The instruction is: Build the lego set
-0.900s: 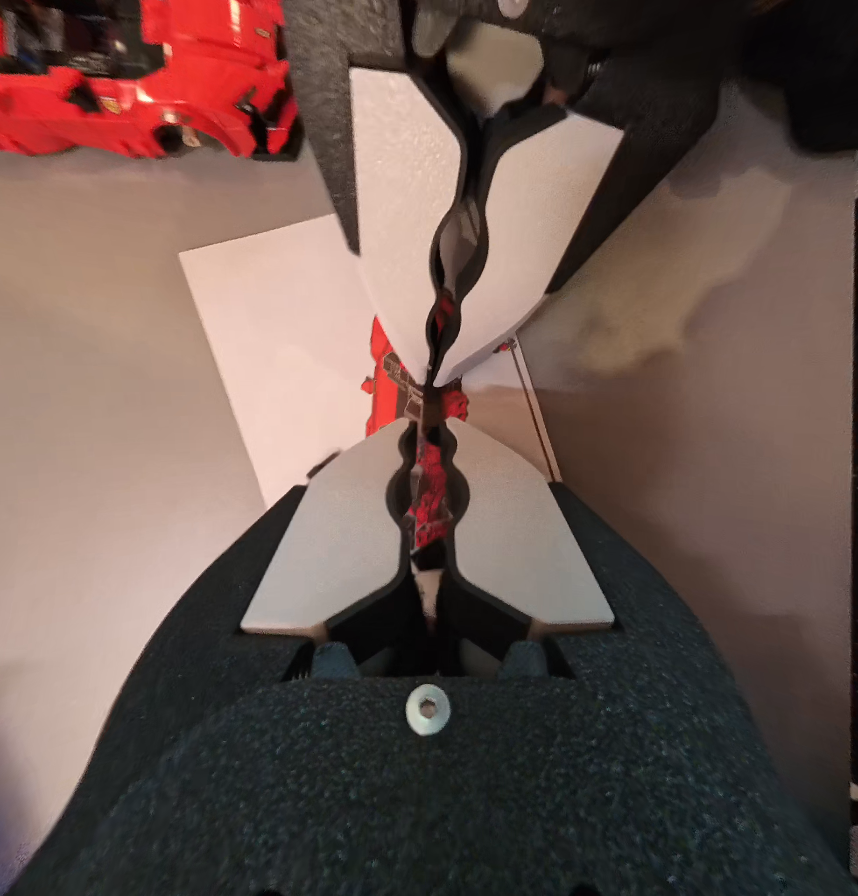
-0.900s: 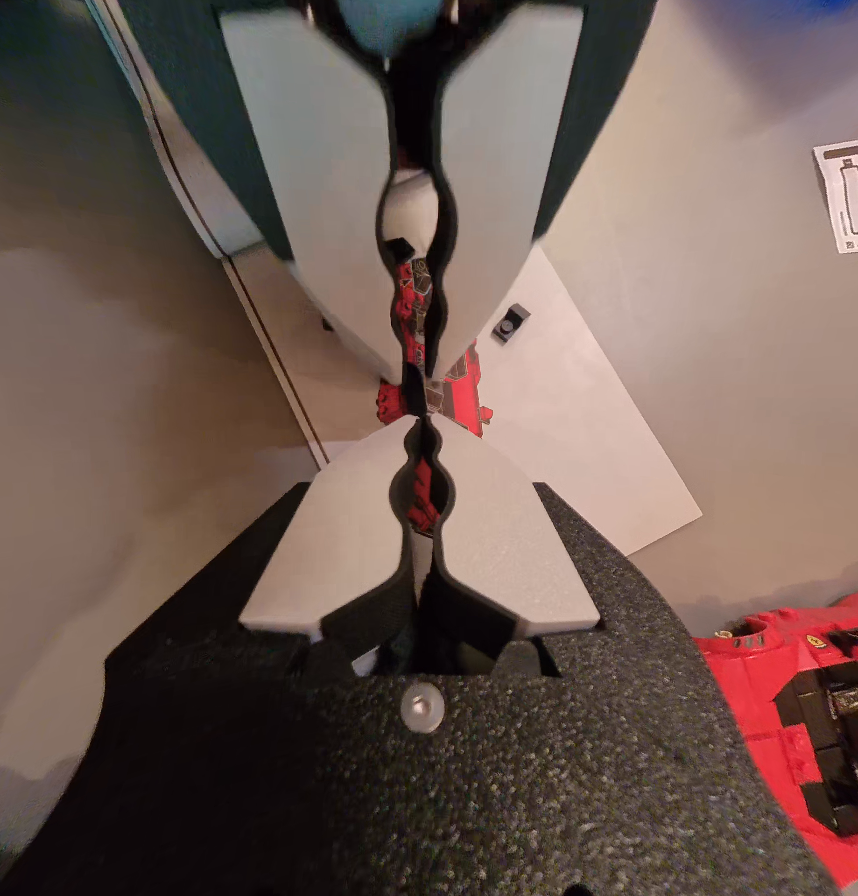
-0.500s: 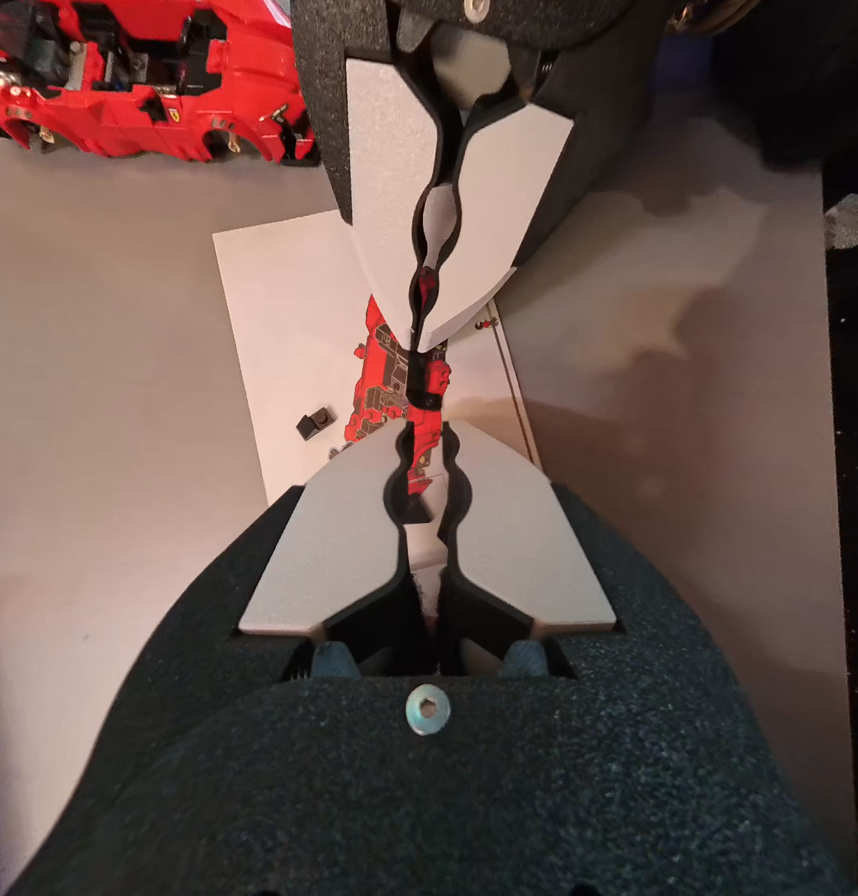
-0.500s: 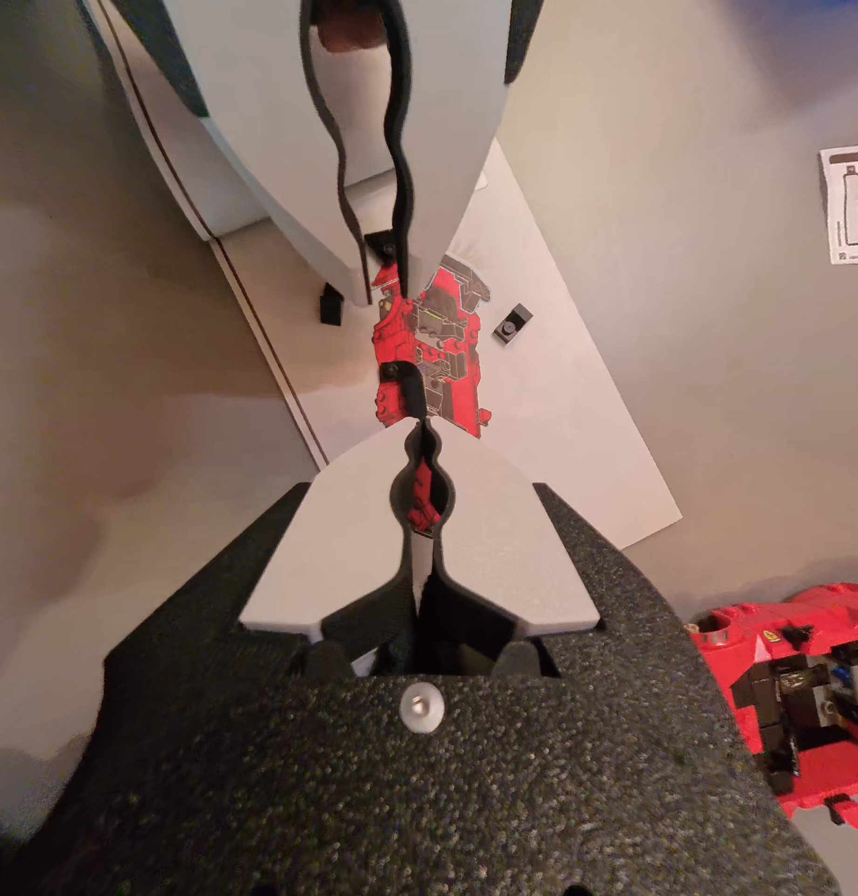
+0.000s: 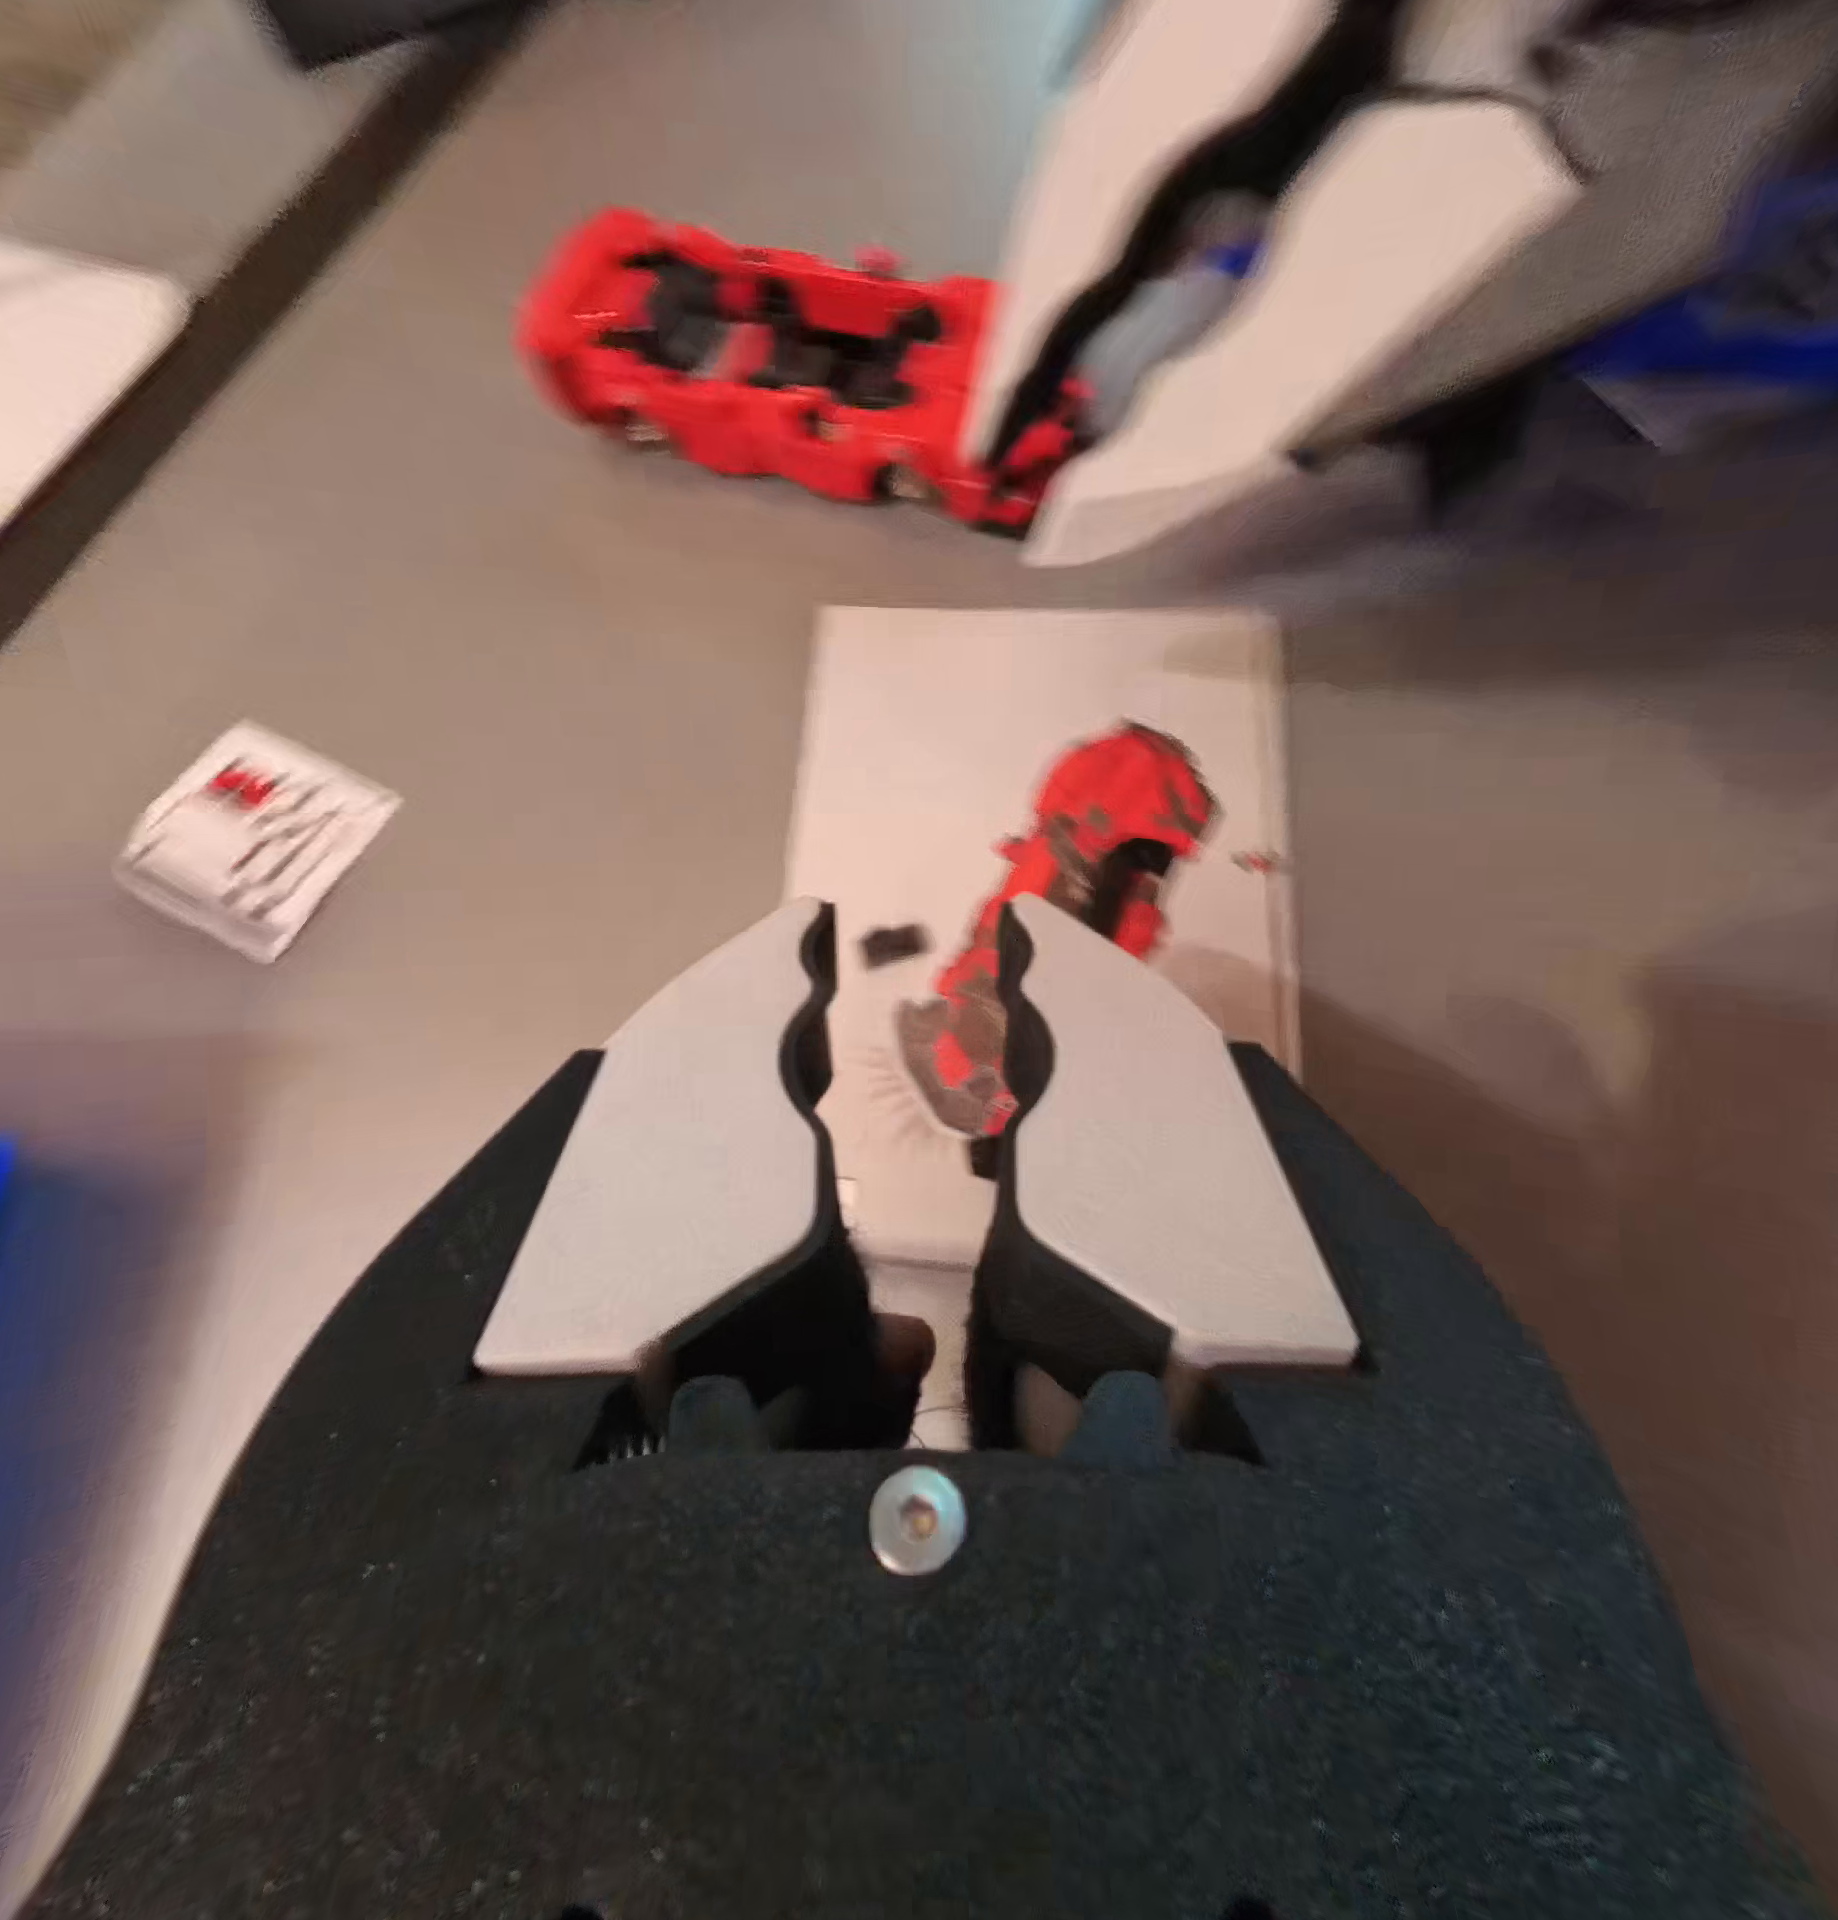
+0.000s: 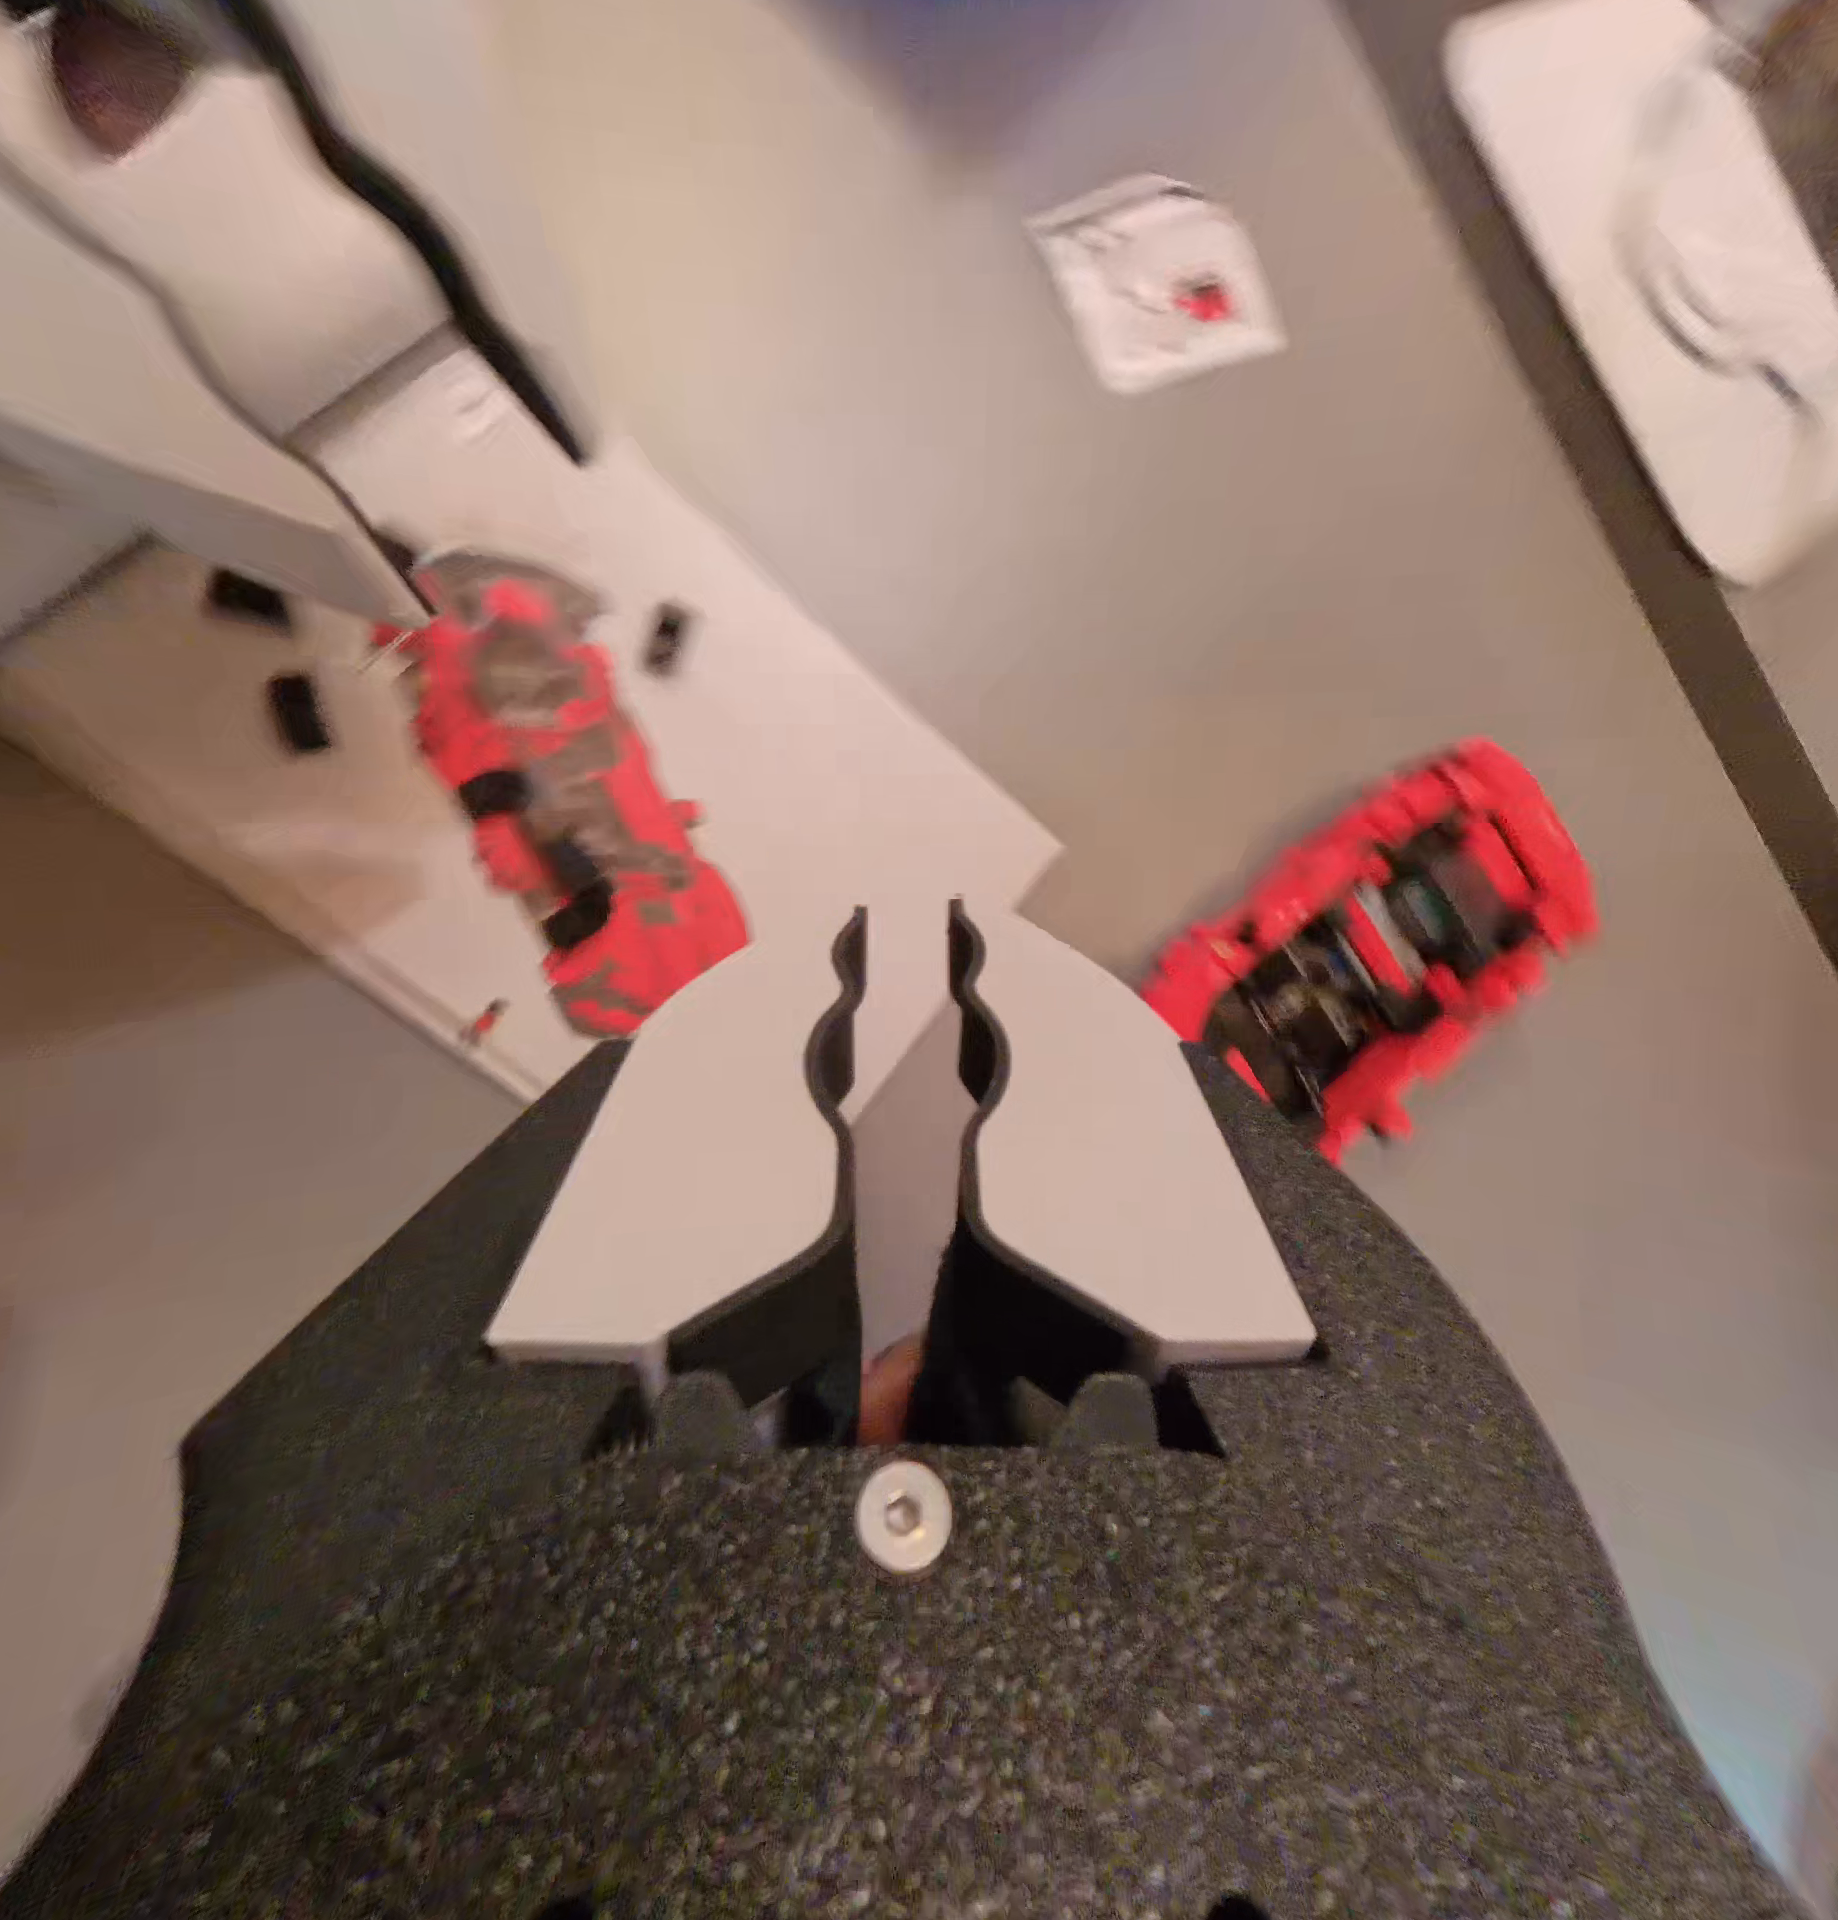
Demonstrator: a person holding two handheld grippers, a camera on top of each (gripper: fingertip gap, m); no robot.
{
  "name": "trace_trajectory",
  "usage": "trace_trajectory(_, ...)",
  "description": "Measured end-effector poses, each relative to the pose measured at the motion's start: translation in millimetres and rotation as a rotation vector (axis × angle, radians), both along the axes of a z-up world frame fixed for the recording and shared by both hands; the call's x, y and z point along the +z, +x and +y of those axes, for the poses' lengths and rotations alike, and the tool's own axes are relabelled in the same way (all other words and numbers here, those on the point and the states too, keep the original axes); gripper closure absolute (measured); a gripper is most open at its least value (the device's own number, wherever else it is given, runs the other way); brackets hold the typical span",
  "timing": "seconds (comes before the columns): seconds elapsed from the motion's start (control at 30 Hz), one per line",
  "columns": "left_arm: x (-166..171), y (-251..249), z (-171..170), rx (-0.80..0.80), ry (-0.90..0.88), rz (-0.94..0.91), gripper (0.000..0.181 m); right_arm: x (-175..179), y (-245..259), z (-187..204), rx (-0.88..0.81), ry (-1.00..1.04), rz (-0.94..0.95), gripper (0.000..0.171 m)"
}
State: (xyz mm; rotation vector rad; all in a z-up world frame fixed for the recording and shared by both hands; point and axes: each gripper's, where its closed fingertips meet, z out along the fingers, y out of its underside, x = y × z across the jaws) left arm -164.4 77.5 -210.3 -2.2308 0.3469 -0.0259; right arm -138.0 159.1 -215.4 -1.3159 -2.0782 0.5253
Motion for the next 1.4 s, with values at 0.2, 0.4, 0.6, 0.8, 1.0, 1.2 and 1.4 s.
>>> trace_trajectory(0.2, 20, -20, 19, 0.191, 0.044, -0.096, 0.181, 24, 2, 58, -0.500, 0.022, 0.184, 0.156)
trace_trajectory(0.4, 27, -16, 28, 0.201, 0.055, -0.115, 0.181, 40, -2, 86, -0.604, 0.079, 0.271, 0.171)
trace_trajectory(0.6, 40, -19, 41, 0.235, 0.061, -0.037, 0.181, 48, -11, 90, -0.603, 0.072, 0.255, 0.171)
trace_trajectory(0.8, 51, -23, 45, 0.247, 0.085, 0.043, 0.180, 45, -15, 90, -0.600, 0.065, 0.261, 0.144)
trace_trajectory(1.0, 49, -29, 40, 0.247, 0.074, 0.027, 0.181, 41, -16, 87, -0.579, 0.082, 0.248, 0.171)
trace_trajectory(1.2, 53, -34, 35, 0.266, 0.086, 0.046, 0.167, 44, -17, 86, -0.574, 0.081, 0.268, 0.171)
trace_trajectory(1.4, 51, -28, 33, 0.234, 0.080, 0.037, 0.181, 42, -17, 86, -0.587, 0.069, 0.267, 0.154)
